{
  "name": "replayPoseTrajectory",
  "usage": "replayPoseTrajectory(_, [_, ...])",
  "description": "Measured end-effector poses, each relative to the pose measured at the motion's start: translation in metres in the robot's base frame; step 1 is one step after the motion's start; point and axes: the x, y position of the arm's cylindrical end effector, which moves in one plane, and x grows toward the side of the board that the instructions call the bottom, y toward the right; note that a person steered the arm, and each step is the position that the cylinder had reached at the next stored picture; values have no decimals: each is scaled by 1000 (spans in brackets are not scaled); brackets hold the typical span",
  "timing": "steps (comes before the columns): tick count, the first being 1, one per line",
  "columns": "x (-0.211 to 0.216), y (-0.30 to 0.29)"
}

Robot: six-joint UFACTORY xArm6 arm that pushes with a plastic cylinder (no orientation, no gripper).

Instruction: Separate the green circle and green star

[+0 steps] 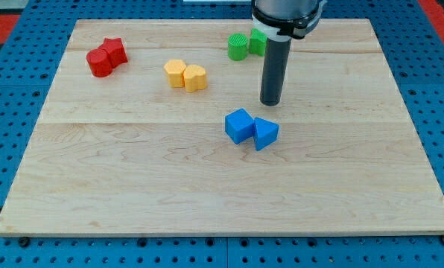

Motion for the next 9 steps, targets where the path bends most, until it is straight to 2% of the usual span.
replayPoseTrajectory(2, [-25, 14])
replayPoseTrajectory(3, [-51, 14])
replayPoseTrajectory(5, [-143, 16])
replayPoseTrajectory(6, [-175, -15])
replayPoseTrajectory(7, [-175, -31])
replayPoseTrajectory(9, [-137, -37])
